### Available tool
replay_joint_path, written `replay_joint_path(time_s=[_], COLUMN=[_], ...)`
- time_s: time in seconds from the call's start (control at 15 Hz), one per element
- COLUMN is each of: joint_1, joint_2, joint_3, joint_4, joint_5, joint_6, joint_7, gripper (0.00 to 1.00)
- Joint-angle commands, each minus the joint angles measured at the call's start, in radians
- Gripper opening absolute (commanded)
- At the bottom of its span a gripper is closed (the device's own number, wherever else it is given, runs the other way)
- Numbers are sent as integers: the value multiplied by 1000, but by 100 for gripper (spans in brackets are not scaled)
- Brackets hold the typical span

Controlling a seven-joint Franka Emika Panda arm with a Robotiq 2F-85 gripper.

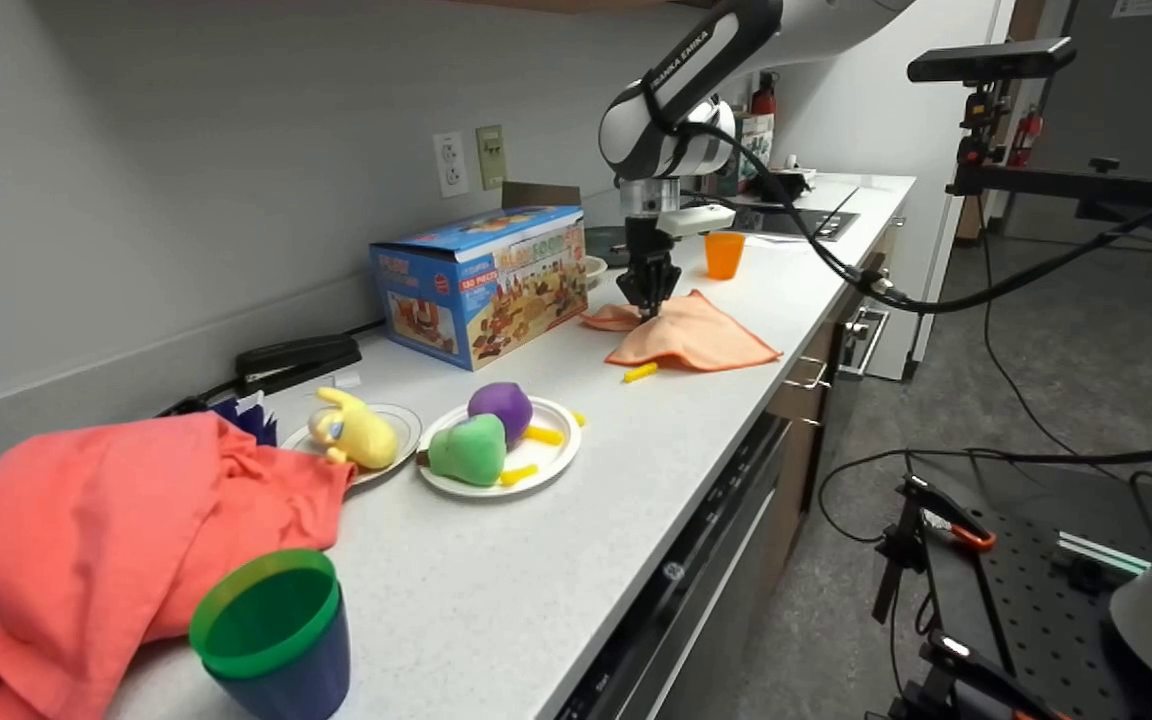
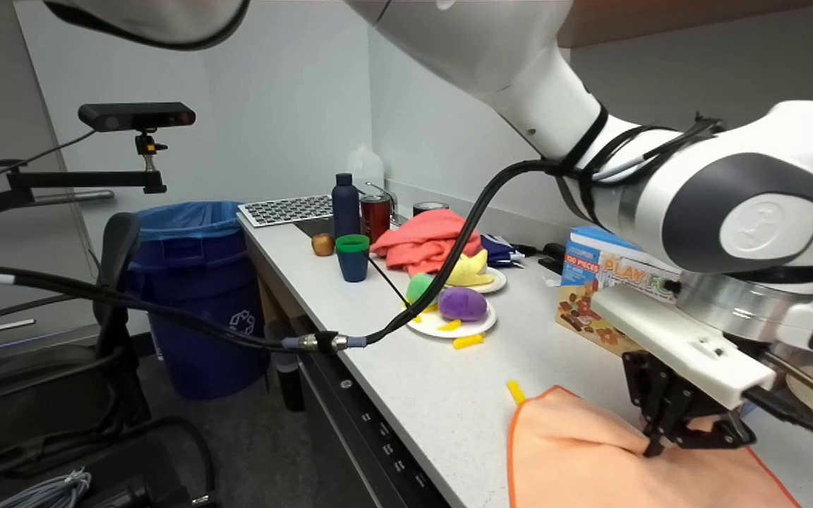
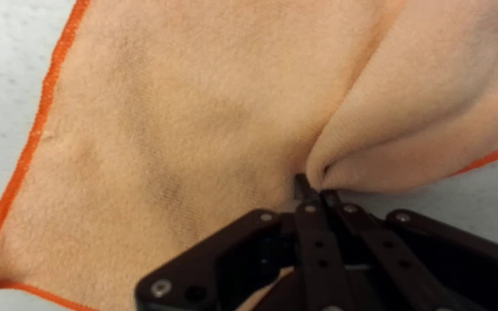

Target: Wipe the counter with the cloth

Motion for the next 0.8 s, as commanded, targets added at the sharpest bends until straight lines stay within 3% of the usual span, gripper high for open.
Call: replay_joint_path(time_s=[0.0,0.27,0.73], joint_1=[-50,-90,-46], joint_2=[22,17,-47], joint_3=[-43,-59,46], joint_4=[-28,-31,-105], joint_5=[-25,-14,15], joint_6=[49,38,10], joint_7=[27,29,-66], gripper=[1,1,1])
